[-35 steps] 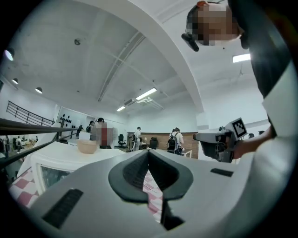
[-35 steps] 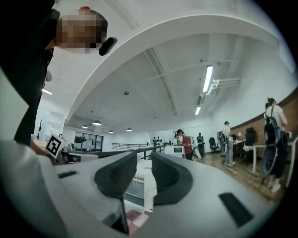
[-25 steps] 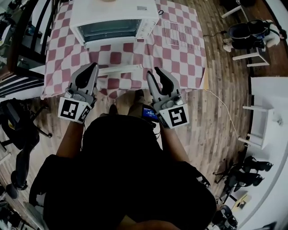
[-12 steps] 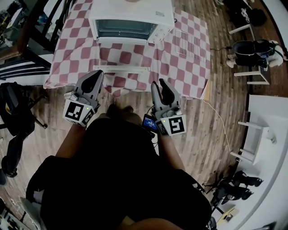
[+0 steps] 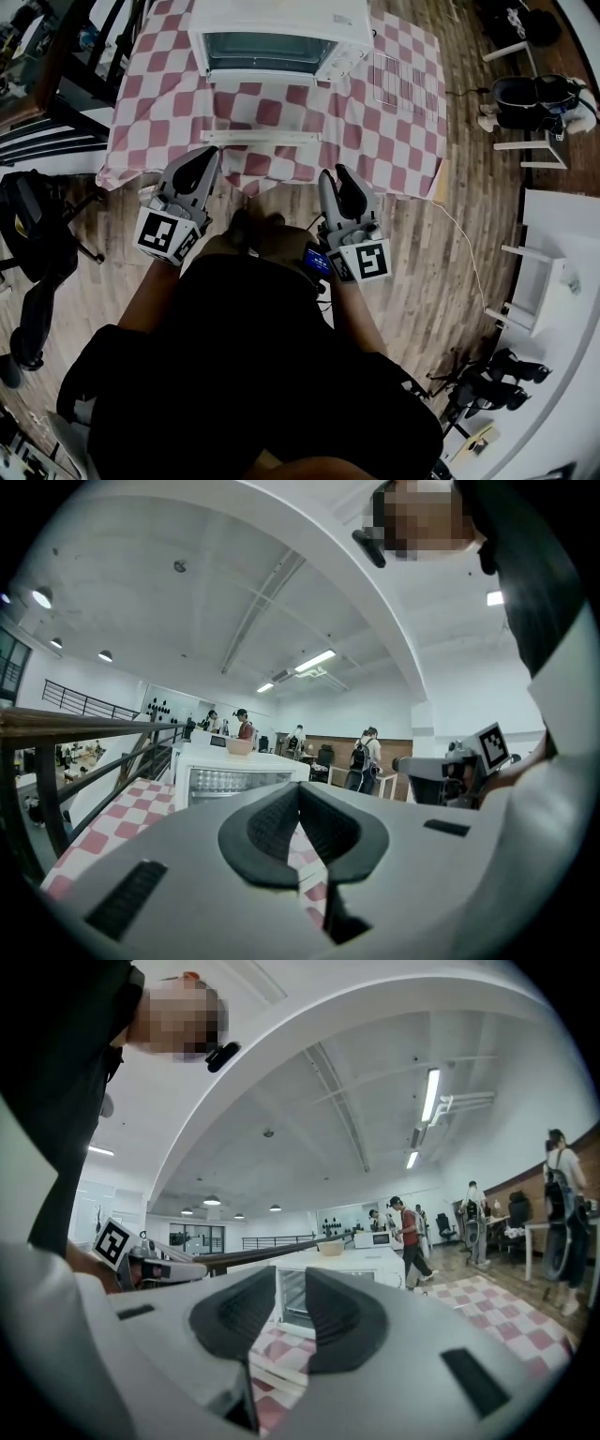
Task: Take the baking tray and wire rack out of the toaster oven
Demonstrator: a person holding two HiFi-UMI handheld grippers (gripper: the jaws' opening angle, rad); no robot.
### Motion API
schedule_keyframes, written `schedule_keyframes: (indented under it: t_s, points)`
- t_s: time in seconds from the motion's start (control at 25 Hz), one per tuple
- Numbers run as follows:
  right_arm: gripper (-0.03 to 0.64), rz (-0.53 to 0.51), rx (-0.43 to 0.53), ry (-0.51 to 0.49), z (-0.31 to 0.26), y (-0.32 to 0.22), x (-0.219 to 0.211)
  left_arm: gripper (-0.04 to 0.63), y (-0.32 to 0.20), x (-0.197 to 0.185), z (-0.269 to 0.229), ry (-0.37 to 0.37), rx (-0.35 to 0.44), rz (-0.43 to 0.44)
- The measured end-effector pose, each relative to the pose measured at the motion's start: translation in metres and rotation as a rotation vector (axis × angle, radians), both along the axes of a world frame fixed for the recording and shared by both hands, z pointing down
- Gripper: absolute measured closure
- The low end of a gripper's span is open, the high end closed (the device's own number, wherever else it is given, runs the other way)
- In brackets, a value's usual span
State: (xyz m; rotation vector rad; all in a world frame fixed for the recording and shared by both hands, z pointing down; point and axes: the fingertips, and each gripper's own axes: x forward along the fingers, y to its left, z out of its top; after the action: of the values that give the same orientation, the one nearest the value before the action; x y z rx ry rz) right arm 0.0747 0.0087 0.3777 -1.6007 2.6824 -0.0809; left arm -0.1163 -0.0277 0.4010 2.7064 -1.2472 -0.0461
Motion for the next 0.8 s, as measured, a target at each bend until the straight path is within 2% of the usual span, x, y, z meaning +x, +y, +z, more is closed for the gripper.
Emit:
schedule_keyframes:
  t_s: [0.16, 0.28, 0.48, 0.68, 0.8]
  points:
    - [0.517, -0.054, 0.008, -0.021, 0.000, -0.005, -0.026, 0.601, 0.003, -0.014, 0.004, -0.004, 0.006, -0.008]
    - [0.517, -0.072, 0.010, -0.015, -0.003, -0.002, -0.035, 0.601, 0.002, -0.020, 0.003, 0.029, -0.001, -0.029]
    - [0.516, -0.103, 0.031, -0.033, -0.018, 0.002, -0.043, 0.601, 0.003, -0.021, -0.009, 0.054, 0.039, -0.038]
    - [0.516, -0.152, -0.003, -0.126, -0.022, -0.005, -0.053, 0.601, 0.006, -0.024, -0.015, 0.065, 0.047, -0.042]
    - [0.515, -0.181, -0.075, -0.281, -0.012, -0.021, -0.056, 0.601, 0.003, -0.029, -0.010, 0.059, 0.037, -0.045]
